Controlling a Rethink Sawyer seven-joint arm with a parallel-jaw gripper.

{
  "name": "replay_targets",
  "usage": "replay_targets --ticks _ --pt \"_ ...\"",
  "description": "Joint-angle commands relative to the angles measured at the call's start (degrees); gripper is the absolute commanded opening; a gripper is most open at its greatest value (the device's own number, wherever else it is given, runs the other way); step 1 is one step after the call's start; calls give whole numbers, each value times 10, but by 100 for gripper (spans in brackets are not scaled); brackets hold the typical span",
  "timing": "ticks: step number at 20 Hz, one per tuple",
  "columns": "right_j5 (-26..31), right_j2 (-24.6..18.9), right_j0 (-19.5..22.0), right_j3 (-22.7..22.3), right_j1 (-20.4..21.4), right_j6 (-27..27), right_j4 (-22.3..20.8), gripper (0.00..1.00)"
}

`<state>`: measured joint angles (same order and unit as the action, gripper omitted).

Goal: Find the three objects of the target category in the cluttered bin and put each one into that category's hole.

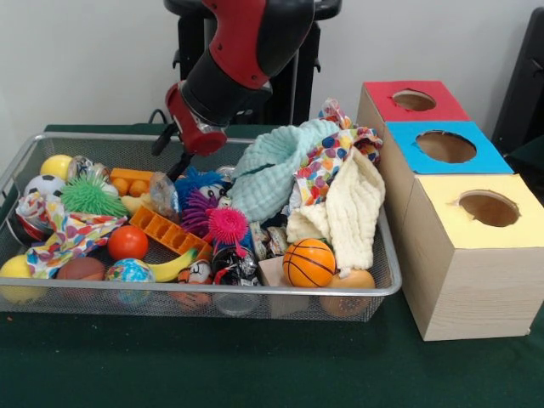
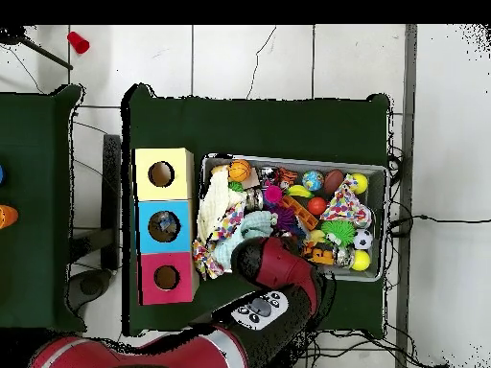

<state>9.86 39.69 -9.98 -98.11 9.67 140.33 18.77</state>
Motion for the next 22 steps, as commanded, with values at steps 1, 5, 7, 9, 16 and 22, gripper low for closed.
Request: replay_targets --ticks 1,5,7,9,16,22 --pt "51 -75 23 -12 41 76 17 100" --pt "178 -106 55 -21 142 -39 -47 100" --pt "226 -109 60 -22 179 -64 -65 100" --pt "261 -117 66 -24 205 -78 -78 100" --pt "250 -147 88 -38 246 -49 -96 100" --pt "188 -99 61 -37 174 157 -22 100"
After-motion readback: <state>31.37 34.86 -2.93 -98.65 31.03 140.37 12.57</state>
